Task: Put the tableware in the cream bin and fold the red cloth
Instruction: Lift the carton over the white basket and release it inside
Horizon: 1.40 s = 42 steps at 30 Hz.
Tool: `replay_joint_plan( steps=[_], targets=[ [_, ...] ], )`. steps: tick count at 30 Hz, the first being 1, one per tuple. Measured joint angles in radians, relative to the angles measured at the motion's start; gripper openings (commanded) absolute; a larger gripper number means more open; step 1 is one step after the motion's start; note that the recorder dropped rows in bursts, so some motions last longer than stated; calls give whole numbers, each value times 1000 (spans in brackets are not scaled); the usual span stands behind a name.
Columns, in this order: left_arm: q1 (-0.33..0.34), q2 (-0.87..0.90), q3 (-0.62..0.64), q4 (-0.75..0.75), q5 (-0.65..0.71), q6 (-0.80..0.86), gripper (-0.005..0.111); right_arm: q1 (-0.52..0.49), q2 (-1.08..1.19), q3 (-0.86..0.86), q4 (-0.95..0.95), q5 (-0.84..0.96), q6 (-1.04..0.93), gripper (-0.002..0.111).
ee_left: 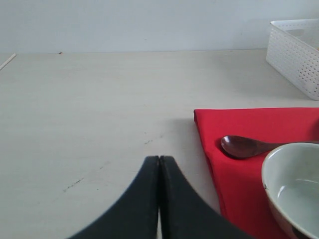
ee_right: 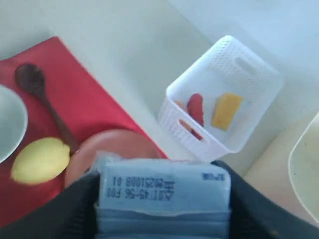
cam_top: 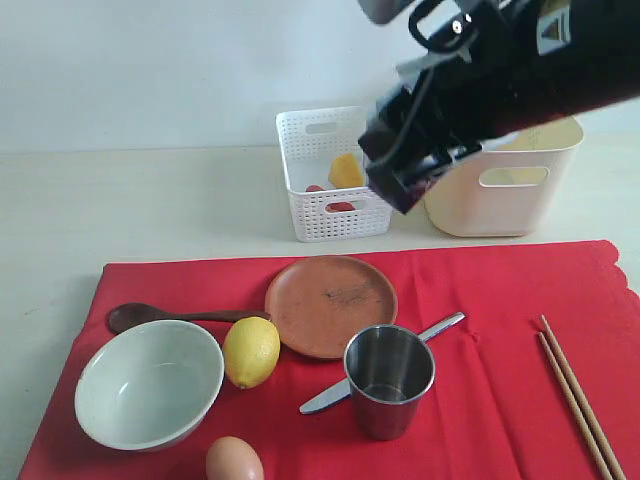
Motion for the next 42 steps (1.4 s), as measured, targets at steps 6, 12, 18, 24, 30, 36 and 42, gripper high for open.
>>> replay_joint_plan(
  steps=[6,12,18,24,30,36,42],
  targets=[
    [0,0,0,0,0,0,0,-93,187,-205,90,-19,-20,0],
    [0,0,0,0,0,0,0,-170,424,-429,229,-23,-98,0],
    [0,0,0,0,0,0,0,-254,656,-634,444,-23,-249,0],
    [0,0,0,0,0,0,0,-315,847,-780,532,-23,-303,0],
    [0,0,0,0,0,0,0,-337,959,-857,543,5,-318,0],
    [0,0,0,0,0,0,0,-337,997,-865,545,111,-384,3],
    [0,0,0,0,0,0,0,-337,998,-869,489,180,-408,40]
  ],
)
